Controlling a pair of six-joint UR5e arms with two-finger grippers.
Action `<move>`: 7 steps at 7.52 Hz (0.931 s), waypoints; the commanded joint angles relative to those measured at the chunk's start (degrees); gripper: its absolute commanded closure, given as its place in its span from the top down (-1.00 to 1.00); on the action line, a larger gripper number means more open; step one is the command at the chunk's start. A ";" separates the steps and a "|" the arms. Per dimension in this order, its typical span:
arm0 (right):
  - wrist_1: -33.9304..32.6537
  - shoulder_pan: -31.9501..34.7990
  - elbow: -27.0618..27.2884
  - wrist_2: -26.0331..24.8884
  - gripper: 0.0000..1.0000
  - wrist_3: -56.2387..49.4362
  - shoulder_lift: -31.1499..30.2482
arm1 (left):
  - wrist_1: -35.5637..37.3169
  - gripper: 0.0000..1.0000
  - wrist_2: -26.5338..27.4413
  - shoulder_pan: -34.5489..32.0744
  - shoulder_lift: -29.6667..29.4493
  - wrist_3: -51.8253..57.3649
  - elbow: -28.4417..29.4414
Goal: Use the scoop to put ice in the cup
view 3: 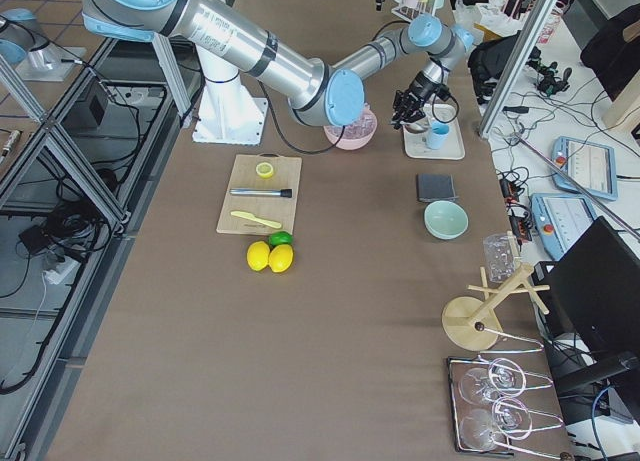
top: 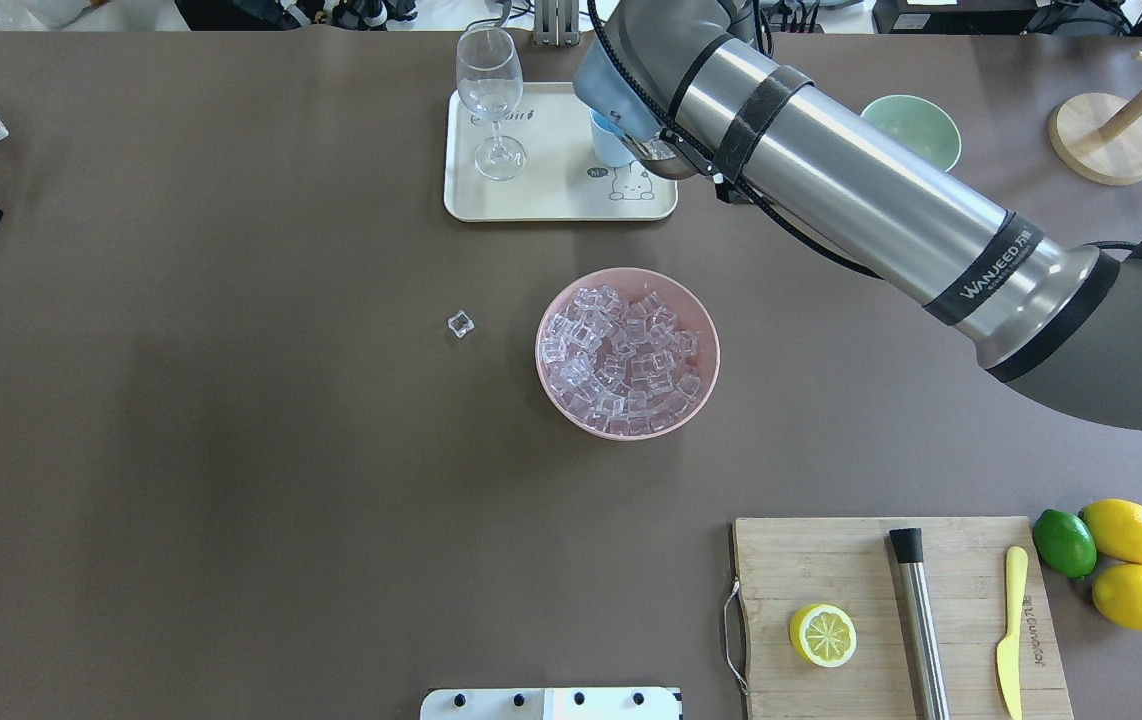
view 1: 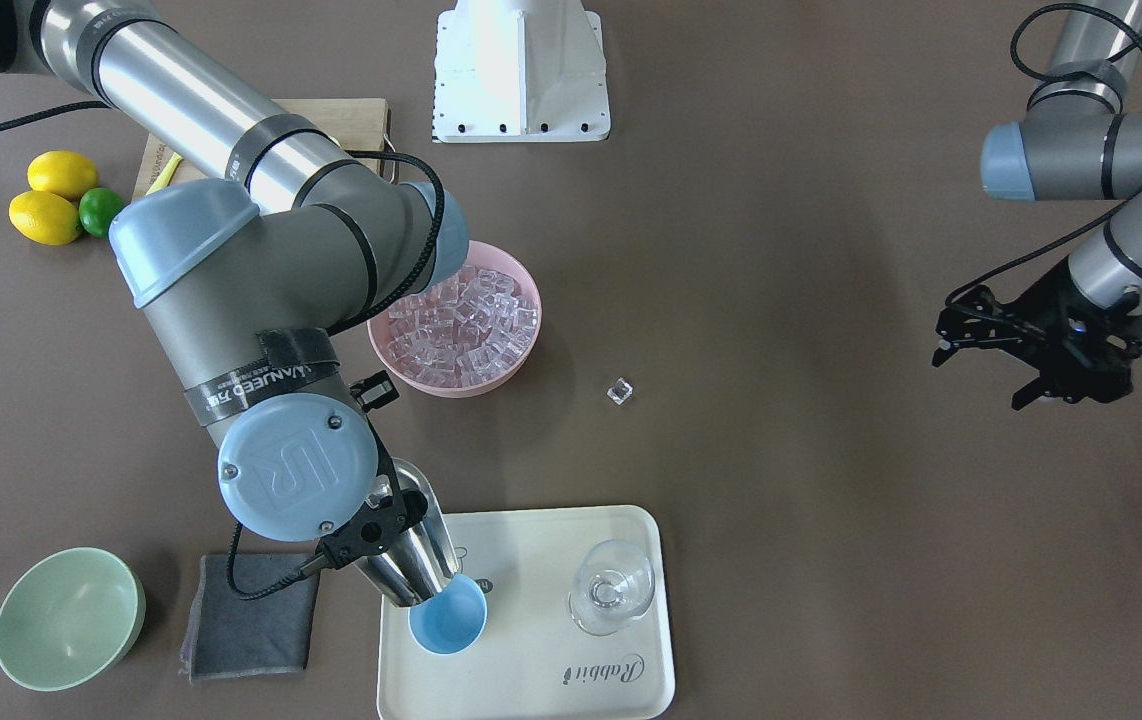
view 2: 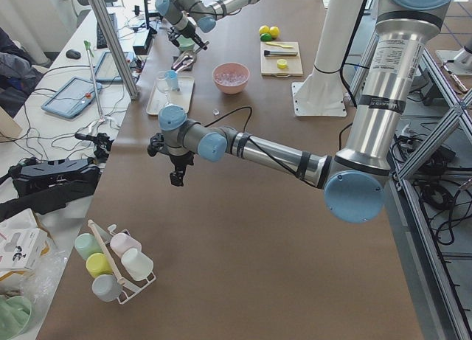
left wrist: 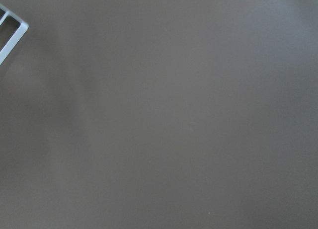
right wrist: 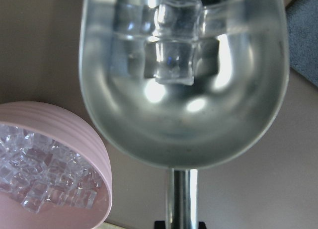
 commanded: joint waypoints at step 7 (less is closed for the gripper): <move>-4.39 1.61 -15.51 -1.90 -1.00 -5.63 9.79 | 14.28 0.96 -7.51 -13.08 8.94 8.01 -2.90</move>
